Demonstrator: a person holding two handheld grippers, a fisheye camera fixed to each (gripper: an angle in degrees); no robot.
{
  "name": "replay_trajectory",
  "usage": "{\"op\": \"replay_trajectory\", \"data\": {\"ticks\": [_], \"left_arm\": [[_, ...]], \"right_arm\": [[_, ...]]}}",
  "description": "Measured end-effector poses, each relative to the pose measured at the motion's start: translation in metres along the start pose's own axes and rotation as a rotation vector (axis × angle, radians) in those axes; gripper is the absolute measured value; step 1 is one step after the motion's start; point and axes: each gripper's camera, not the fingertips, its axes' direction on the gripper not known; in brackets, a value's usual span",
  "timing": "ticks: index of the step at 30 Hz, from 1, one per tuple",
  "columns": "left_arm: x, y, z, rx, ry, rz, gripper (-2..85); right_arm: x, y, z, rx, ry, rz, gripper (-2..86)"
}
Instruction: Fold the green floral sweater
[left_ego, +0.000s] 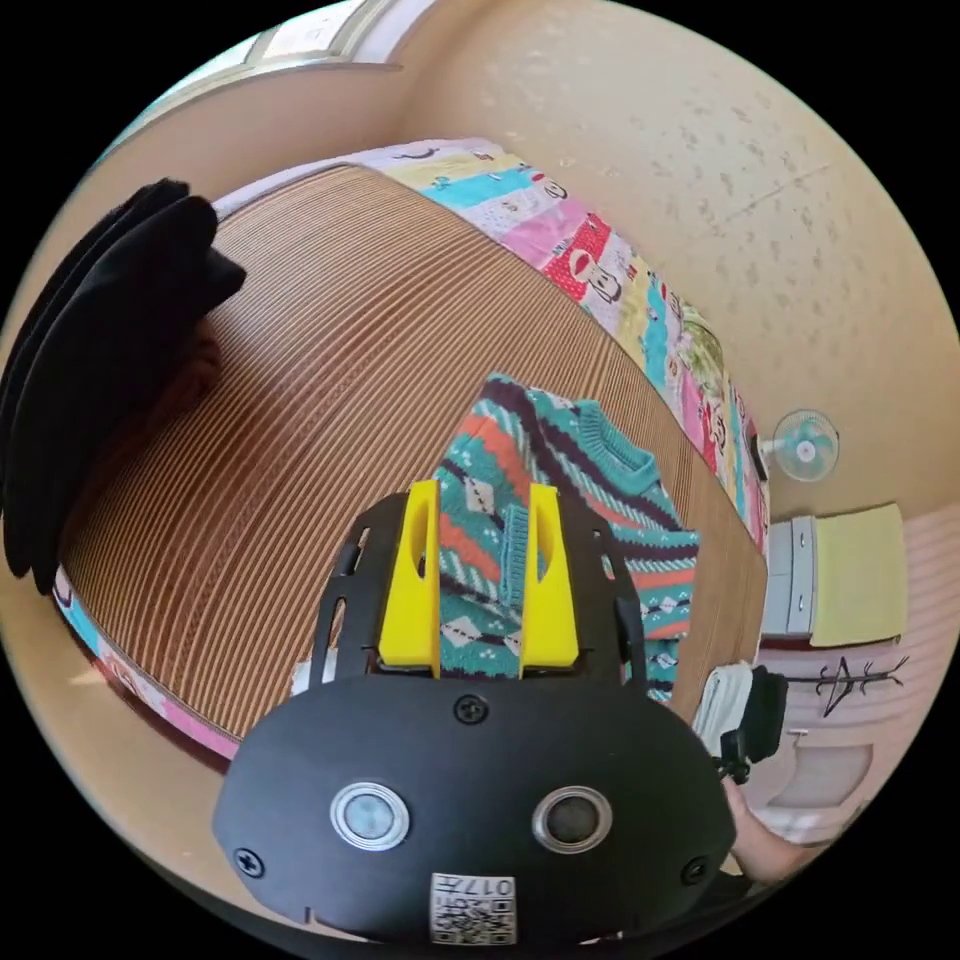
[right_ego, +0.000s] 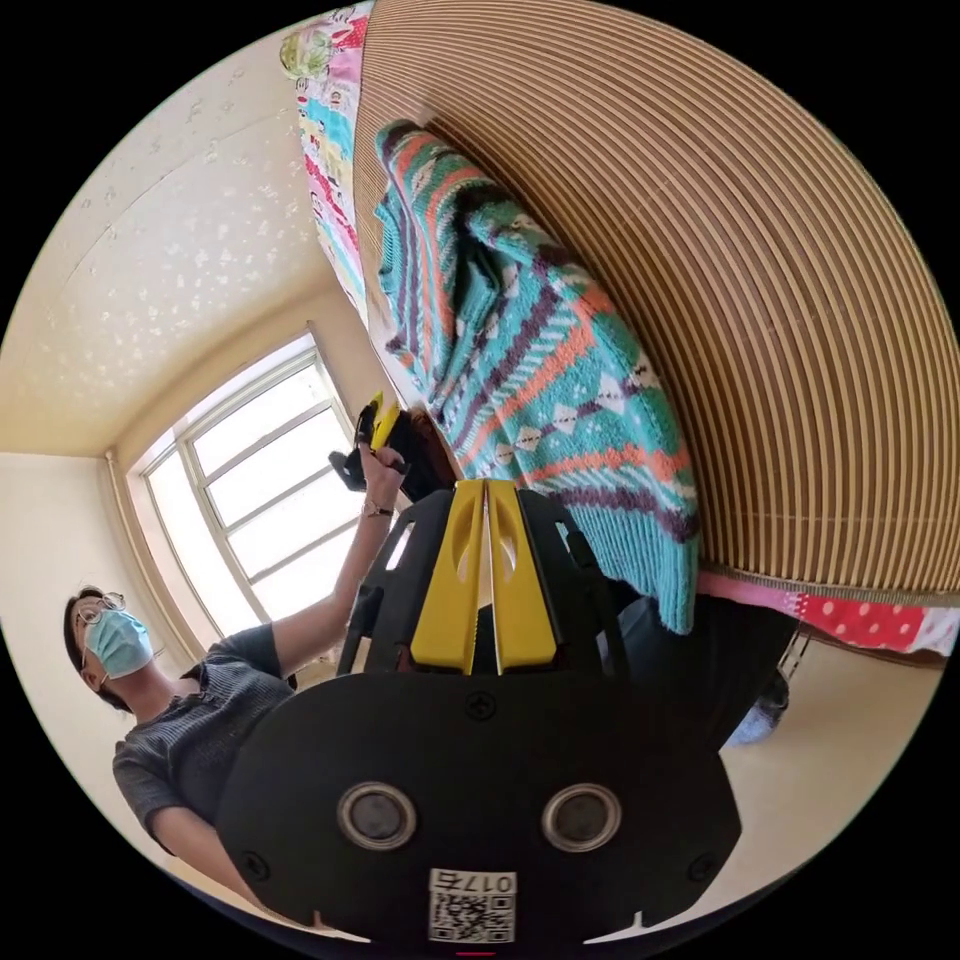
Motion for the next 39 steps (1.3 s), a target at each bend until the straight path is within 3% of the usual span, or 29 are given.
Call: {"op": "replay_trajectory", "data": {"ticks": [3,6,7,9,11,12,14,18,21,23,30,33,35,37,39], "left_arm": [[0.023,-0.034,0.048,-0.167,-0.153,0.151,11.9],[-0.008,-0.057,0.072,-0.248,-0.318,0.015,9.7],[-0.023,-0.06,0.069,-0.237,-0.278,-0.062,9.8],[-0.095,-0.051,0.067,-0.205,0.059,-0.492,6.7],[-0.133,-0.02,0.057,-0.074,0.206,-0.747,3.7],[-0.149,-0.002,0.043,-0.001,0.185,-0.81,3.6],[-0.163,0.007,0.03,-0.023,0.157,-0.724,4.1],[-0.136,0.026,0.006,-0.238,0.057,-0.226,8.5],[-0.126,0.074,-0.016,-0.366,-0.003,-0.03,11.7],[-0.133,0.106,-0.026,-0.455,-0.003,0.011,13.4],[-0.165,0.204,-0.046,-0.78,-0.029,0.069,13.2],[-0.185,0.2,-0.045,-0.819,0.002,-0.005,6.8],[-0.2,0.187,-0.047,-0.863,0.074,-0.042,4.8],[-0.21,0.17,-0.053,-0.928,0.333,-0.024,4.5],[-0.222,0.135,-0.094,-0.876,0.706,0.017,4.1]], "right_arm": [[-0.008,-0.011,0.012,-0.014,0.063,-0.015,0.5],[-0.011,-0.016,0.028,-0.034,0.055,-0.026,0.6],[-0.011,-0.017,0.033,-0.04,0.068,-0.026,0.6],[-0.011,-0.014,0.036,-0.013,0.104,-0.018,0.8],[-0.011,-0.008,0.033,0.055,0.14,-0.008,1.1],[-0.011,-0.007,0.032,0.071,0.151,-0.008,1.3],[-0.02,-0.005,0.033,0.111,0.23,-0.032,2.3],[-0.035,-0.01,0.045,0.088,0.405,-0.036,6.4],[-0.04,-0.005,0.051,0.102,0.566,-0.018,11.5],[-0.033,0.004,0.056,0.089,0.659,-0.005,13.3],[0.029,0.037,0.073,-0.096,0.666,0.146,12.4],[0.056,0.046,0.077,-0.17,0.58,0.178,7.1],[0.056,0.055,0.058,-0.117,0.303,0.09,4.1],[0.043,0.065,0.035,-0.079,0.037,-0.071,3.3],[0.029,0.081,0.006,-0.018,-0.166,-0.182,2.8]]}}
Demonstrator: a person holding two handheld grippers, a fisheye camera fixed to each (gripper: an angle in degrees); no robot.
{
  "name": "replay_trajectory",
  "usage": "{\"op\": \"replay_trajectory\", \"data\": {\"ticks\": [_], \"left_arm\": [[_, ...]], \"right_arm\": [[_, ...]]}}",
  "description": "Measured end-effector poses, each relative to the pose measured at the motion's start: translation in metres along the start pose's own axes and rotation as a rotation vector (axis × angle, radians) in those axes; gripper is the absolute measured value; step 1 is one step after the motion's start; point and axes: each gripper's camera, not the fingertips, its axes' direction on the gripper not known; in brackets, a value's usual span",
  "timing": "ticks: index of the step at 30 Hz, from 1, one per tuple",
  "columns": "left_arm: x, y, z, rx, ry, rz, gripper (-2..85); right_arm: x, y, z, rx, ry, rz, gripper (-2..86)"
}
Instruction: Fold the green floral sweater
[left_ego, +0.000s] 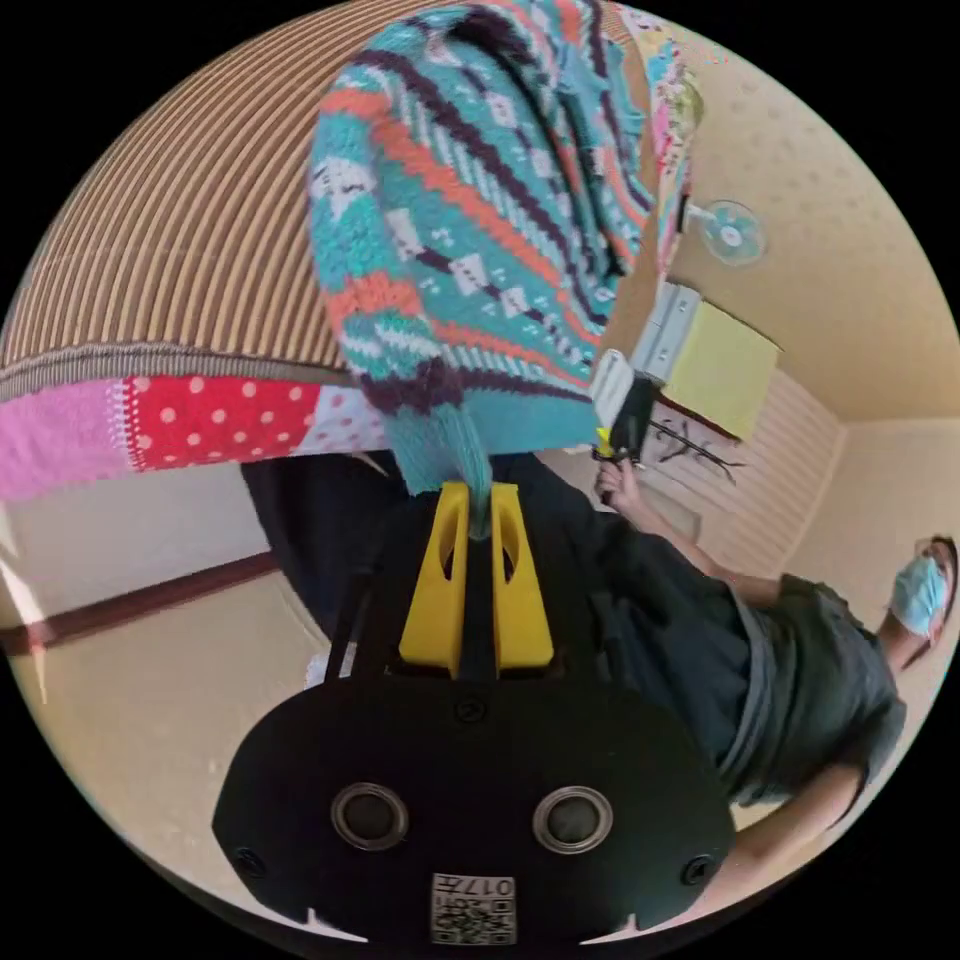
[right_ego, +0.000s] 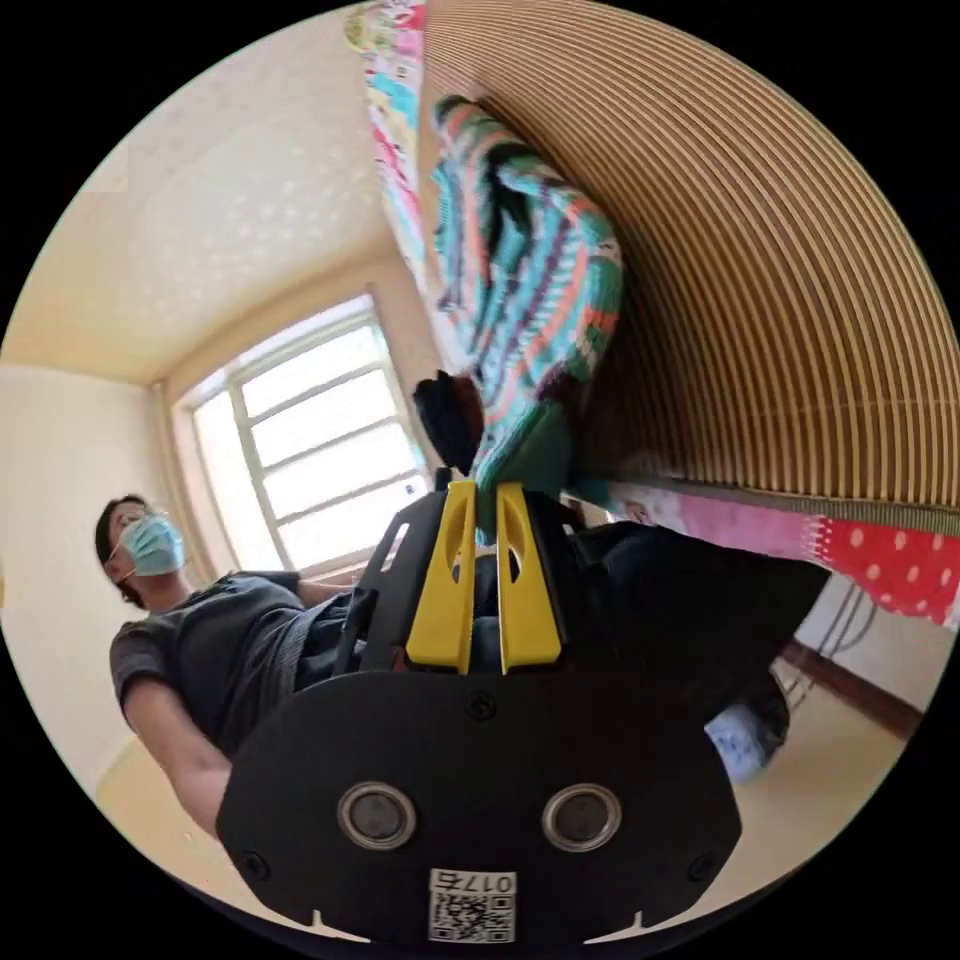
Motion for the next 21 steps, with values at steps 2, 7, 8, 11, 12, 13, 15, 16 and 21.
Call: {"op": "replay_trajectory", "data": {"ticks": [2,7,8,11,12,13,15,16,21], "left_arm": [[0.025,0.013,-0.041,0.016,0.13,0.131,4.0],[0.081,0.057,-0.119,0.04,0.413,0.408,4.0],[0.087,0.067,-0.125,0.027,0.484,0.447,4.1],[0.083,0.085,-0.13,0.039,0.614,0.494,4.2],[0.069,0.087,-0.129,0.093,0.652,0.457,4.3],[0.059,0.087,-0.129,0.127,0.667,0.42,4.3],[0.01,0.076,-0.123,0.27,0.683,0.188,4.3],[-0.002,0.072,-0.121,0.299,0.678,0.123,4.2],[-0.031,0.011,-0.123,0.426,0.566,-0.155,4.2]], "right_arm": [[-0.037,0.027,-0.042,0.218,-0.179,-0.131,2.4],[-0.101,0.091,-0.068,0.428,-0.409,-0.41,2.0],[-0.109,0.107,-0.068,0.445,-0.453,-0.448,1.9],[-0.105,0.139,-0.072,0.515,-0.464,-0.41,1.9],[-0.101,0.143,-0.074,0.528,-0.443,-0.385,1.9],[-0.089,0.147,-0.077,0.553,-0.392,-0.317,1.9],[-0.059,0.144,-0.083,0.61,-0.318,-0.134,2.0],[-0.037,0.14,-0.089,0.679,-0.285,0.007,2.0],[-0.009,0.067,-0.092,0.798,-0.277,0.214,2.2]]}}
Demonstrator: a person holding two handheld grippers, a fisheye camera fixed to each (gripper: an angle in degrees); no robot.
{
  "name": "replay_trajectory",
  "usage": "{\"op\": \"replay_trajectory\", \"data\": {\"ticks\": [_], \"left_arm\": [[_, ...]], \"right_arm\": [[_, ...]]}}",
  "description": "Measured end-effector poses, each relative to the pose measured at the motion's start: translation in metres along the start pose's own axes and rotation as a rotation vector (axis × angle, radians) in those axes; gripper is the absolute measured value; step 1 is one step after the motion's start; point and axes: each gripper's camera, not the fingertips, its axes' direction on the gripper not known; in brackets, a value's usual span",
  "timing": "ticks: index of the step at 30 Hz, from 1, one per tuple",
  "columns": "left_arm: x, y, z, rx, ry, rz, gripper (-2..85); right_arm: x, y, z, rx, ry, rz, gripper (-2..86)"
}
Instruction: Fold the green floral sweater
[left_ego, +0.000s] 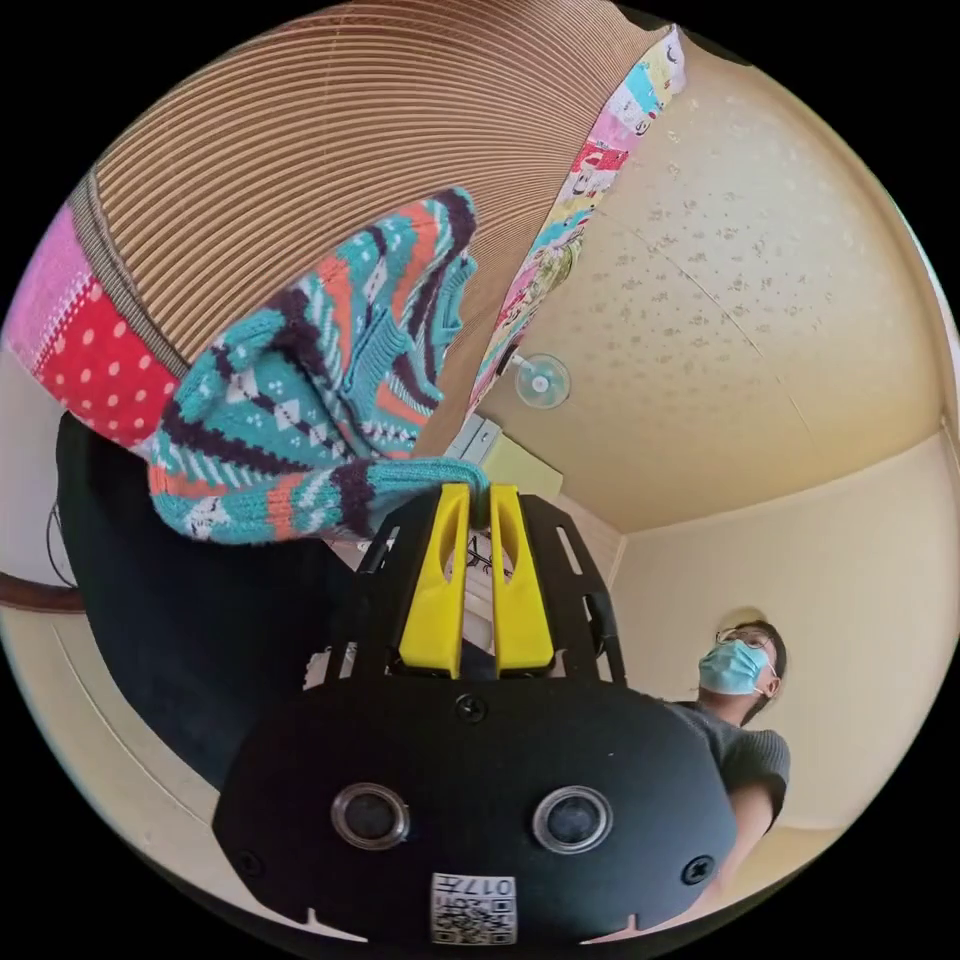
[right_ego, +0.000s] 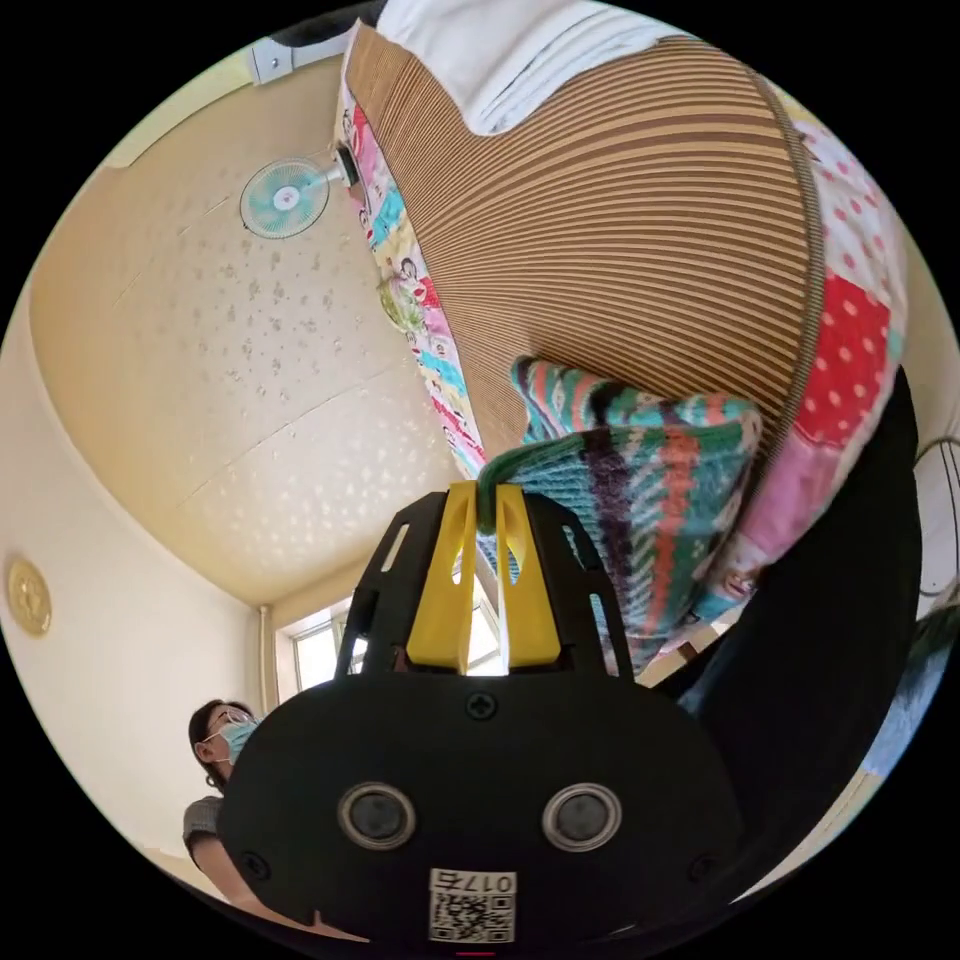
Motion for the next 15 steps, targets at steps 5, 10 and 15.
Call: {"op": "replay_trajectory", "data": {"ticks": [5,10,15], "left_arm": [[0.046,-0.082,0.018,0.1,0.03,0.103,4.1],[0.071,-0.169,0.038,0.131,-0.071,0.166,4.2],[0.04,-0.22,0.05,0.162,-0.235,0.129,5.6]], "right_arm": [[-0.074,-0.068,0.134,-0.106,0.023,-0.185,2.4],[-0.081,-0.11,0.234,-0.092,0.144,-0.187,2.8],[-0.044,-0.136,0.283,-0.105,0.207,-0.157,4.3]]}}
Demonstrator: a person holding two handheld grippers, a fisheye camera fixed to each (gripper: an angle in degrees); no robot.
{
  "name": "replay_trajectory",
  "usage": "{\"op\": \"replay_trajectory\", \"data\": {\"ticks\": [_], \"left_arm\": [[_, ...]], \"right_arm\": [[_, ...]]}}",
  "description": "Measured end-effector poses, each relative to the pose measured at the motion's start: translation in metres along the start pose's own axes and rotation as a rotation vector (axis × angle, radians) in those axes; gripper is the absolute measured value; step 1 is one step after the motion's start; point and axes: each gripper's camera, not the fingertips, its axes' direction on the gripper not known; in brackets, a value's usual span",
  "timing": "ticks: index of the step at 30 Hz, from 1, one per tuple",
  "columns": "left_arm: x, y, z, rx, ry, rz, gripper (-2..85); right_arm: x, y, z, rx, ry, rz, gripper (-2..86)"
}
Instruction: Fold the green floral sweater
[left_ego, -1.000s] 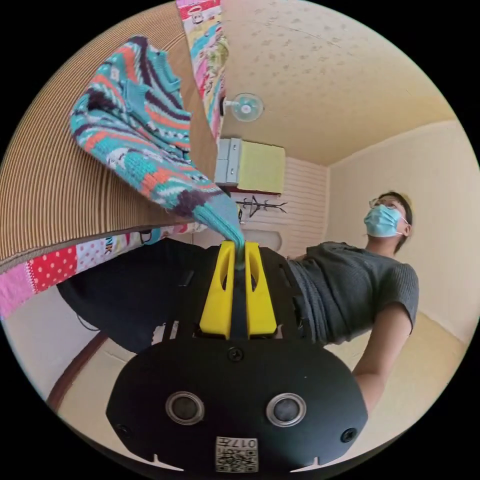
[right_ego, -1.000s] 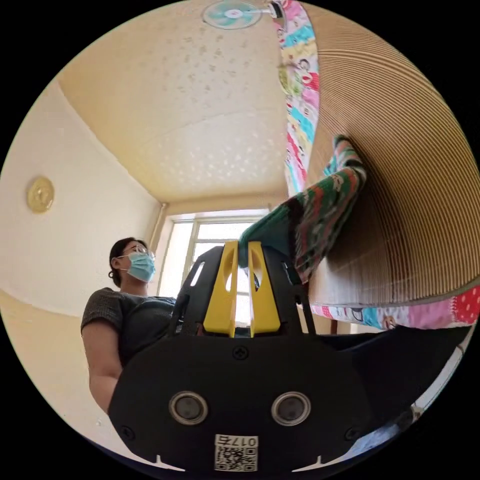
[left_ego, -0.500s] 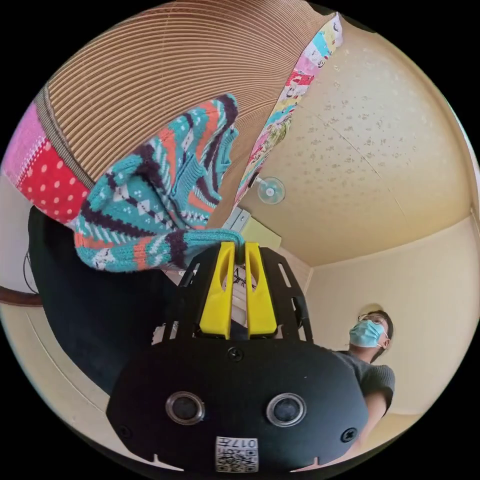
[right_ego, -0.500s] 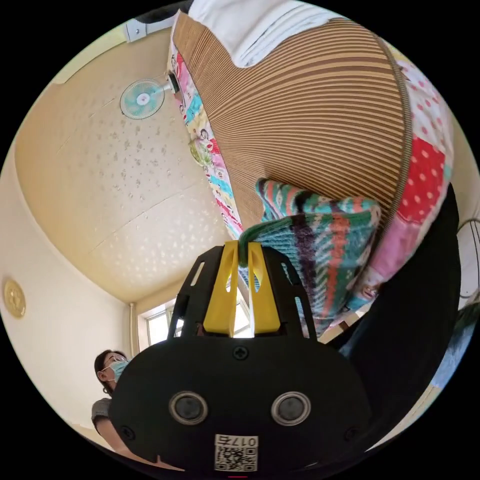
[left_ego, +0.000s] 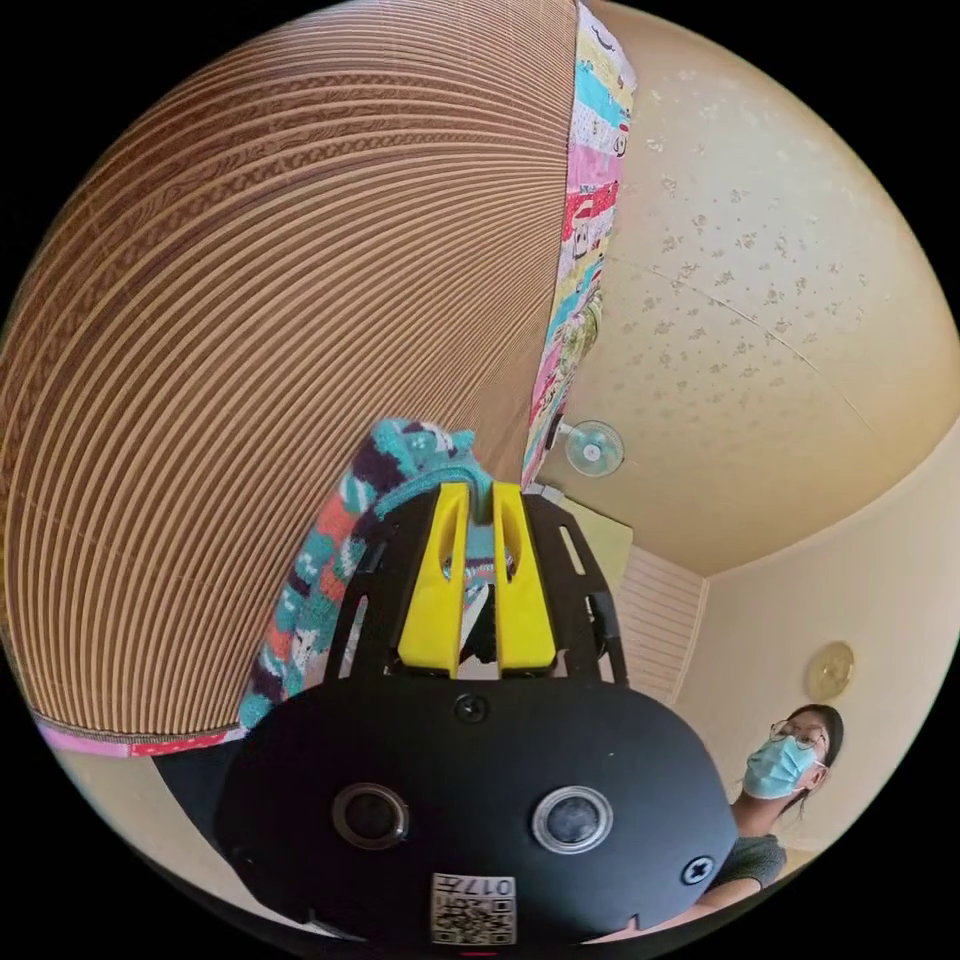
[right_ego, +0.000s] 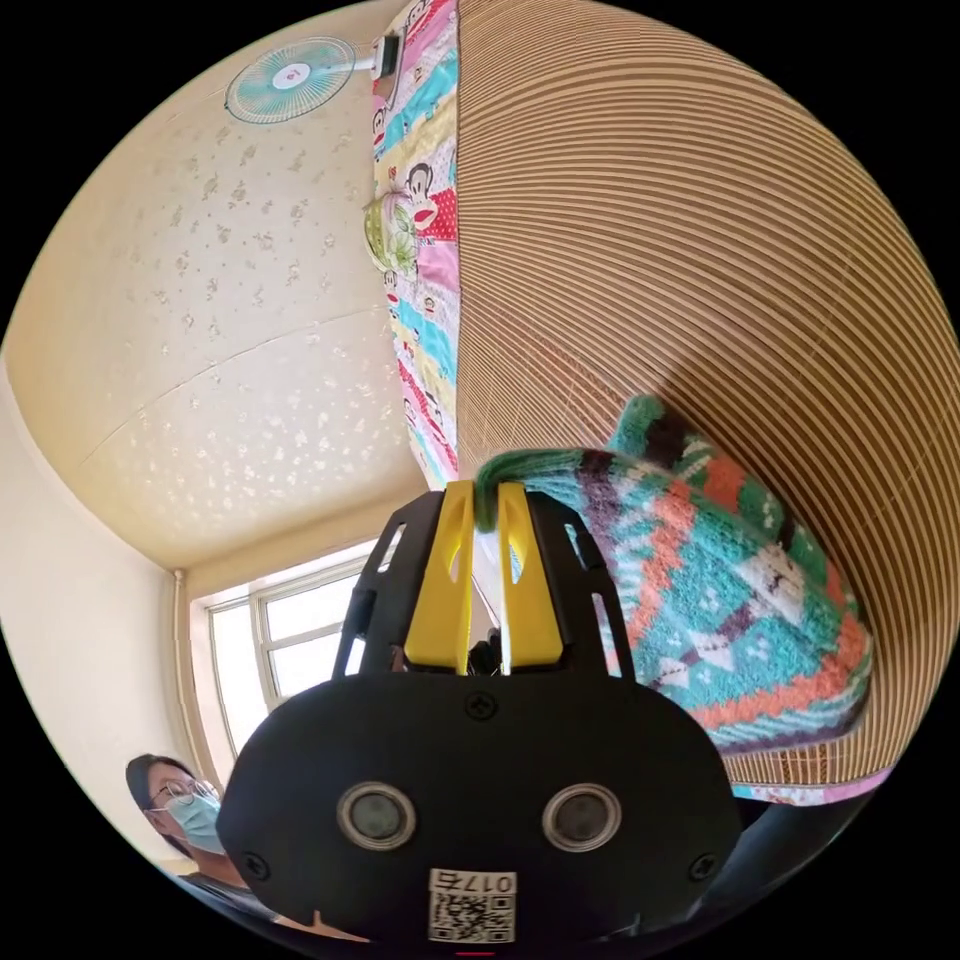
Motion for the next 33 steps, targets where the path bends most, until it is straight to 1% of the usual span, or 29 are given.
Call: {"op": "replay_trajectory", "data": {"ticks": [1,3,4,5,7,9,11,12,14,15,17,19,21,22,23,24,25,26,27,29,31,33], "left_arm": [[-0.002,0.0,0.0,0.011,0.011,0.018,5.8],[-0.01,0.007,-0.008,0.092,0.064,0.102,6.8],[-0.012,0.011,-0.012,0.105,0.069,0.116,7.1],[-0.018,0.02,-0.016,0.103,0.057,0.135,8.3],[-0.026,0.039,-0.018,0.048,-0.038,0.165,10.2],[-0.038,0.073,-0.013,-0.01,-0.282,0.193,11.7],[-0.05,0.098,-0.004,-0.031,-0.398,0.202,12.8],[-0.059,0.11,0.006,-0.05,-0.448,0.196,14.1],[-0.075,0.122,0.025,-0.092,-0.496,0.181,15.8],[-0.088,0.127,0.041,-0.133,-0.498,0.166,16.3],[-0.107,0.132,0.061,-0.171,-0.428,0.139,16.3],[-0.119,0.139,0.066,-0.124,-0.396,0.096,16.1],[-0.135,0.143,0.067,-0.096,-0.348,0.032,15.5],[-0.14,0.142,0.069,-0.108,-0.337,0.014,15.3],[-0.149,0.141,0.075,-0.162,-0.317,-0.018,14.5],[-0.157,0.139,0.085,-0.246,-0.309,-0.039,13.5],[-0.16,0.139,0.091,-0.291,-0.309,-0.042,12.8],[-0.162,0.141,0.103,-0.361,-0.328,-0.026,11.4],[-0.159,0.145,0.109,-0.369,-0.357,0.015,9.8],[-0.153,0.152,0.116,-0.364,-0.341,0.069,8.2],[-0.147,0.16,0.119,-0.342,-0.216,0.112,7.8],[-0.128,0.175,0.126,-0.286,-0.032,0.191,7.5]], "right_arm": [[0.008,-0.003,0.005,0.005,0.004,0.008,5.0],[0.012,-0.006,0.011,0.003,0.02,-0.012,5.4],[0.009,-0.004,0.013,0.006,0.021,-0.061,4.9],[0.001,0.0,0.014,0.004,-0.005,-0.123,3.9],[-0.014,0.011,0.02,-0.051,-0.014,-0.214,3.0],[-0.031,0.033,0.032,-0.139,0.101,-0.319,2.3],[-0.044,0.075,0.06,-0.257,0.355,-0.432,1.6],[-0.044,0.086,0.068,-0.287,0.411,-0.457,1.4],[-0.038,0.134,0.107,-0.395,0.589,-0.537,1.0],[-0.035,0.146,0.117,-0.418,0.619,-0.557,0.9],[-0.023,0.191,0.161,-0.51,0.706,-0.639,0.6],[-0.012,0.221,0.198,-0.572,0.772,-0.712,0.5],[0.004,0.242,0.229,-0.575,0.876,-0.76,0.5],[0.018,0.252,0.248,-0.562,0.965,-0.785,0.4],[0.039,0.258,0.267,-0.563,1.082,-0.792,0.4],[0.051,0.261,0.275,-0.577,1.127,-0.794,0.4],[0.063,0.268,0.28,-0.537,1.153,-0.841,0.4],[0.066,0.275,0.279,-0.497,1.155,-0.89,0.3],[0.067,0.277,0.28,-0.493,1.16,-0.903,0.3],[0.066,0.273,0.281,-0.532,1.163,-0.901,0.4],[0.063,0.262,0.275,-0.588,1.118,-0.863,0.4],[0.065,0.247,0.261,-0.629,1.026,-0.788,0.3]]}}
